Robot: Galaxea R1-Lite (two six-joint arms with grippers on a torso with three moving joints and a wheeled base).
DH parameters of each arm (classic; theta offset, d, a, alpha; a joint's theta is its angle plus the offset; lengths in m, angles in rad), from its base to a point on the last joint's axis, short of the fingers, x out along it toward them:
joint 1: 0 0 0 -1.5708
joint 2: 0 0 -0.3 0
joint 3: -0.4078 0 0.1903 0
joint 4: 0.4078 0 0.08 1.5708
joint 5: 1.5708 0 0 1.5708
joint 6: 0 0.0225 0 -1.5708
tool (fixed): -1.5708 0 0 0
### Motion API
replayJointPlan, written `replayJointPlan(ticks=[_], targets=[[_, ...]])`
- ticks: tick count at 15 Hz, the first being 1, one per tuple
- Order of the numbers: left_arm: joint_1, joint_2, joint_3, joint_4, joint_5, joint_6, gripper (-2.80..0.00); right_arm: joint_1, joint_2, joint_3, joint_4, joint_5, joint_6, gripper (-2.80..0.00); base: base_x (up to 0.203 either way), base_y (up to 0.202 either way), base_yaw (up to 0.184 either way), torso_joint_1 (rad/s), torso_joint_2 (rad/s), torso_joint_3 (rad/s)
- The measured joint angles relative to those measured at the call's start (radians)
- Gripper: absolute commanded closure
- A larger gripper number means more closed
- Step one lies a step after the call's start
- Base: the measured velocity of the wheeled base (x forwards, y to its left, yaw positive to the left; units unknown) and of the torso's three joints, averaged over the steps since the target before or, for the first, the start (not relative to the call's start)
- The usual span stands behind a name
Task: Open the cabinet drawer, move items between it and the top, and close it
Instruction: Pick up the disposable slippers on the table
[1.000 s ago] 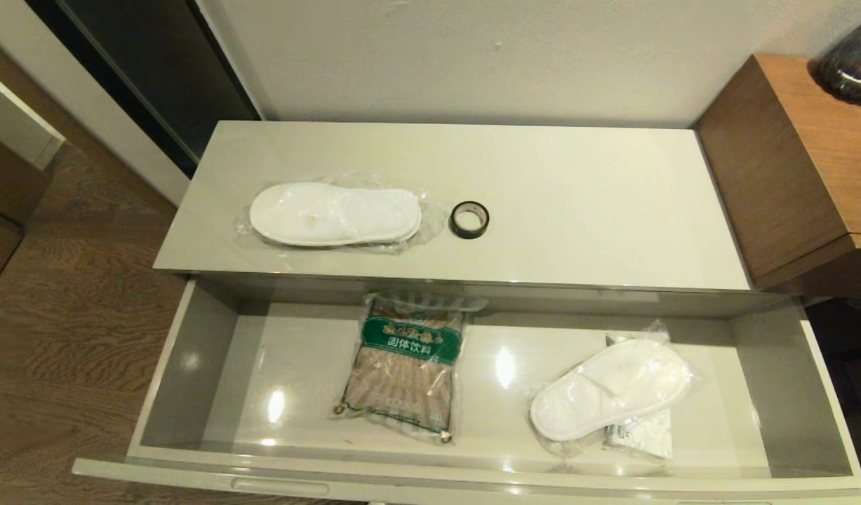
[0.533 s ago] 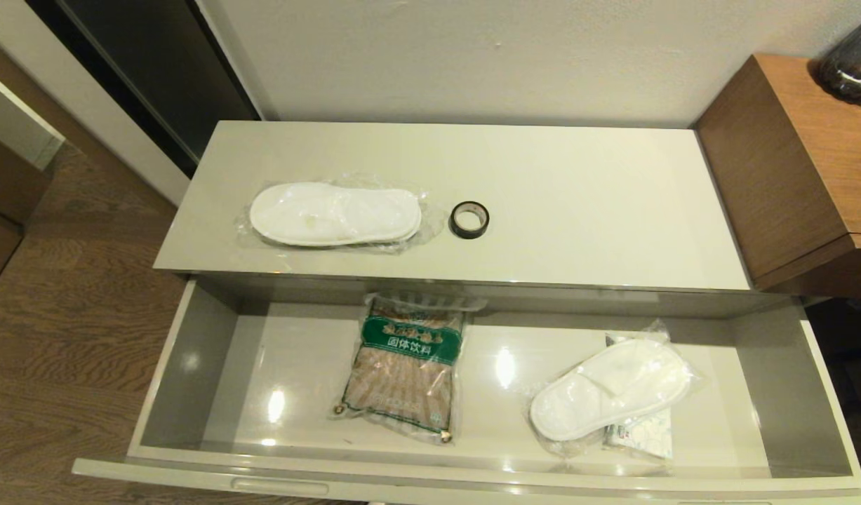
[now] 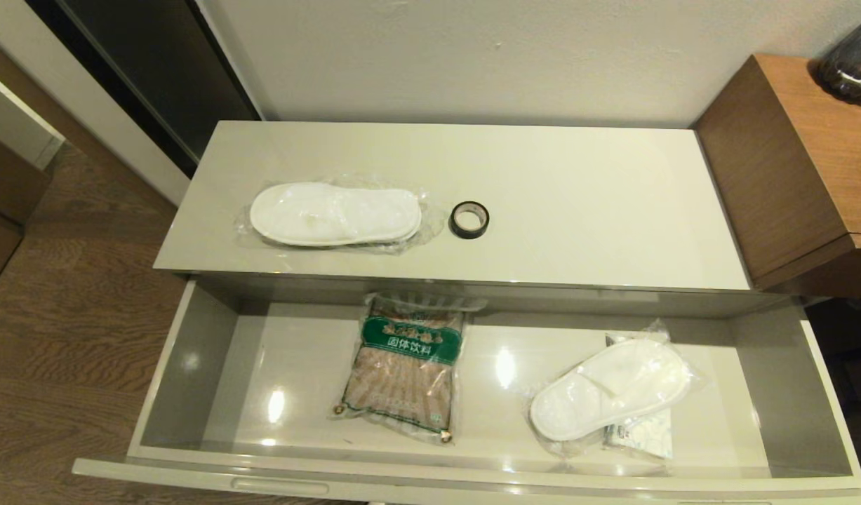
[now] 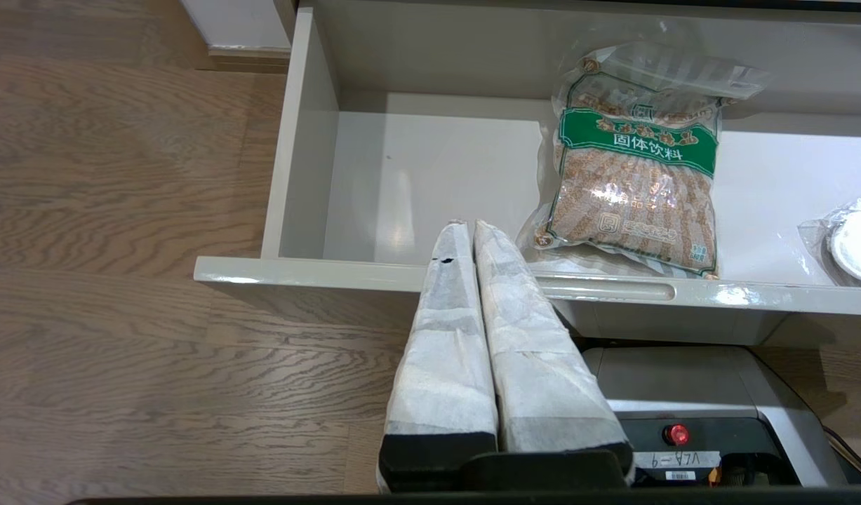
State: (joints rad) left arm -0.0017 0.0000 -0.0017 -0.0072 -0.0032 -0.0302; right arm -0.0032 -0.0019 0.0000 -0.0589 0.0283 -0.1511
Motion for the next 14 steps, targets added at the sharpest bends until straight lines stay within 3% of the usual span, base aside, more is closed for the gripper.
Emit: replayJointPlan(ticks=[5,9,11,14], targets=[[0.000,0.000,-0.001,0.003,0.000,0.021,0.00,0.000,0.000,0.000,0.000,0.000,0.000,0.00,0.000,0.000,0.000,0.000,0.00,0.000],[0.002,0.003,-0.015,0.041,-0.006,0.098,0.00,0.000,0.000,0.000,0.000,0.000,0.000,0.00,0.000,0.000,0.000,0.000,0.00,0.000],[0.001,0.029,-0.036,0.105,-0.013,0.134,0.00,0.000,0.000,0.000,0.000,0.000,0.000,0.00,0.000,0.000,0.000,0.000,0.00,0.000],[0.001,0.108,-0.129,0.135,-0.016,0.131,0.00,0.000,0.000,0.000,0.000,0.000,-0.001,0.00,0.000,0.000,0.000,0.000,0.00,0.000]])
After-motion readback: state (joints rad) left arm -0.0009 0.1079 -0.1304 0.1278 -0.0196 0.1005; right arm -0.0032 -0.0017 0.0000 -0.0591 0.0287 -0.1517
